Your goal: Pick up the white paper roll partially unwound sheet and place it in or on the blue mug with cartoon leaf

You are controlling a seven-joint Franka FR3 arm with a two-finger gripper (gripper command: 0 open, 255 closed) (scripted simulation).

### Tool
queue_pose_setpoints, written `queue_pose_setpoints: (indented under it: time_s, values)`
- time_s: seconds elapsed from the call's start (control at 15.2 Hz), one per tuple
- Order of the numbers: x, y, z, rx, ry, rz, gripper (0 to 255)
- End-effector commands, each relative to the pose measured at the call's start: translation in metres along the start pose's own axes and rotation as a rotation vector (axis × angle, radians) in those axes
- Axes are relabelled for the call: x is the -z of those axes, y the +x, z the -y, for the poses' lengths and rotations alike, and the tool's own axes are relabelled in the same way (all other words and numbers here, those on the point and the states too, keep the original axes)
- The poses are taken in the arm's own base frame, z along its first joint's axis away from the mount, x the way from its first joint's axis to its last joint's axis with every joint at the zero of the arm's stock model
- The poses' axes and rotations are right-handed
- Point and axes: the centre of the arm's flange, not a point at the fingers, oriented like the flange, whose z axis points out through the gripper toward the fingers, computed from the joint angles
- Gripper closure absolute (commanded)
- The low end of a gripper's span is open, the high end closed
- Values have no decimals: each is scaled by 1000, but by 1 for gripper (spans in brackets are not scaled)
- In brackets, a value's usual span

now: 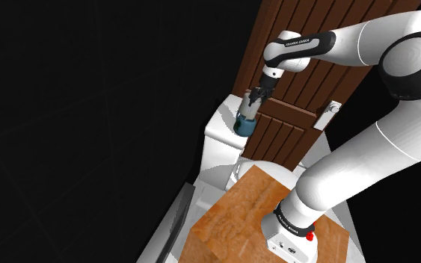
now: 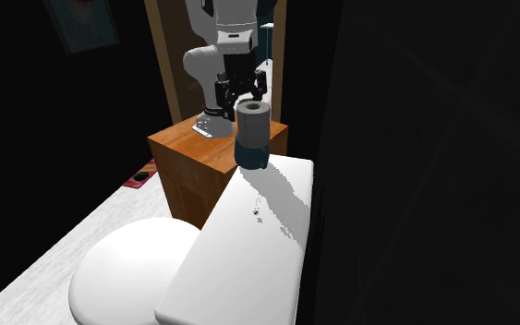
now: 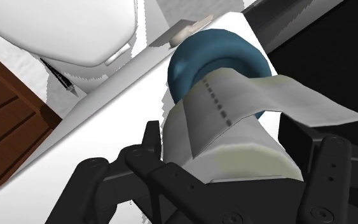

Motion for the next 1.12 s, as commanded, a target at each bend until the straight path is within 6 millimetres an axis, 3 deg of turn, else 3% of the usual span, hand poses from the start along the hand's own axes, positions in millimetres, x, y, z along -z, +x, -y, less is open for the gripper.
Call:
queue_pose_setpoints:
  time_s: [0.0,0.26,0.53,1.06]
  values:
    - [-1,0,0,0,0,1,0]
    - [-1,0,0,0,0,1,0]
    - [49,0,0,0,0,1,0]
    - [49,0,0,0,0,1,0]
